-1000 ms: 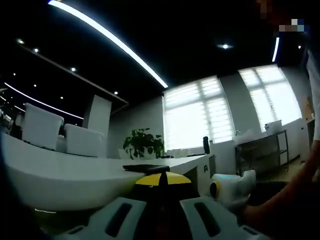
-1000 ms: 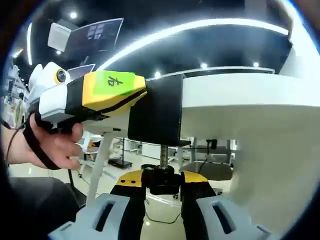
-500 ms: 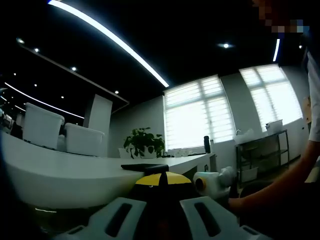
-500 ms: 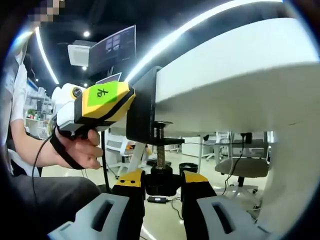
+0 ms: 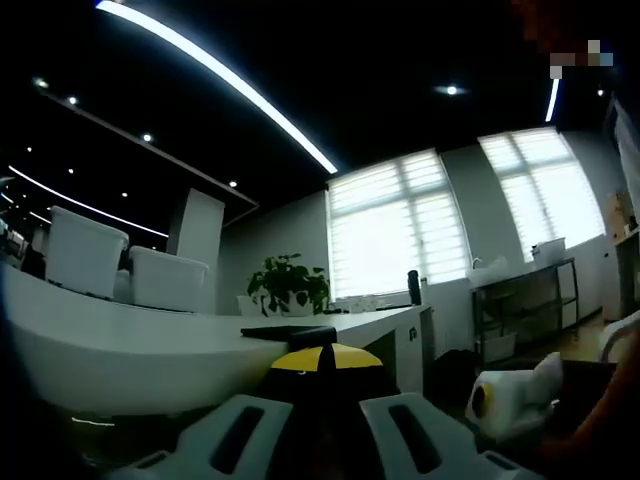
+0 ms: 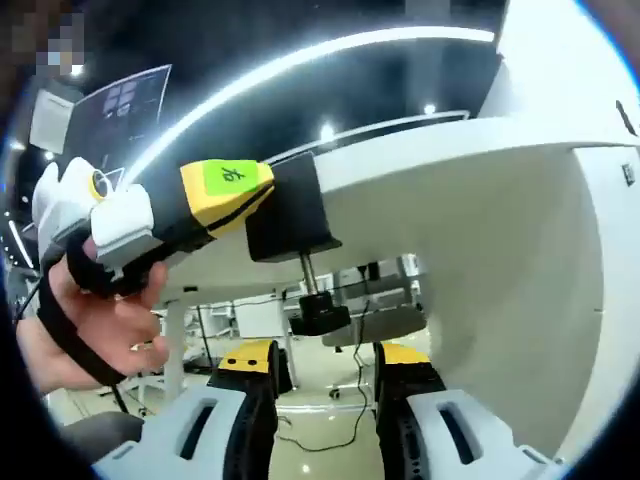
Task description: Clamp the fixed fixture on the desktop, loosen the retaining clip, secure it to the edge of the desk, and tighten the retaining clip.
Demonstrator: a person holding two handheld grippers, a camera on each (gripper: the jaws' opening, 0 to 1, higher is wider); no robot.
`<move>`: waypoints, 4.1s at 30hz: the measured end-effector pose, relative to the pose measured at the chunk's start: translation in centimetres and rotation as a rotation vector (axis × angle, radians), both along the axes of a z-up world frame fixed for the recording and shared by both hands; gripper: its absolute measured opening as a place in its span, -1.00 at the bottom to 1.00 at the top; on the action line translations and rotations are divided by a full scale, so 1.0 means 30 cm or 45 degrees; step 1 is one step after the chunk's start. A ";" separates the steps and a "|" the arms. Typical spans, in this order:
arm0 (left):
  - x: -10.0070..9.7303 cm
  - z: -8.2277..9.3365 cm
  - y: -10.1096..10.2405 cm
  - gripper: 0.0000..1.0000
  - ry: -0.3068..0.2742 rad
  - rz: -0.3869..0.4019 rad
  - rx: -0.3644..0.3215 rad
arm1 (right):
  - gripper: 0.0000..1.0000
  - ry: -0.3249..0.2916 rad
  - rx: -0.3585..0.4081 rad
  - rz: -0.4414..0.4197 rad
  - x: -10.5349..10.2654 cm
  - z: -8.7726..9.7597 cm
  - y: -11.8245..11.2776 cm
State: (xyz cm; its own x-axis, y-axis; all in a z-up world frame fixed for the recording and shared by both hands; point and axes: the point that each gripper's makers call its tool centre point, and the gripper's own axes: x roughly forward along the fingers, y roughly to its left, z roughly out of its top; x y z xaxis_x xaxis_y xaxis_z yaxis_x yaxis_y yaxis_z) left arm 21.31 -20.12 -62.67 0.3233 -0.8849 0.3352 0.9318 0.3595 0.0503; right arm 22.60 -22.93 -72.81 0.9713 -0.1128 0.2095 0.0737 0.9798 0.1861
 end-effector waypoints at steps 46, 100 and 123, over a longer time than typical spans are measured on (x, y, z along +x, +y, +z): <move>0.002 0.005 0.013 -0.94 -0.003 -0.006 -0.020 | -0.41 0.034 -0.292 0.746 0.089 -0.007 0.021; 0.007 0.006 0.019 -0.94 0.016 -0.007 -0.028 | -0.47 0.014 -0.321 0.940 0.182 0.045 0.072; 0.008 0.003 0.021 -0.94 0.006 0.014 -0.012 | -0.12 0.060 -0.183 -0.114 -0.100 -0.084 -0.043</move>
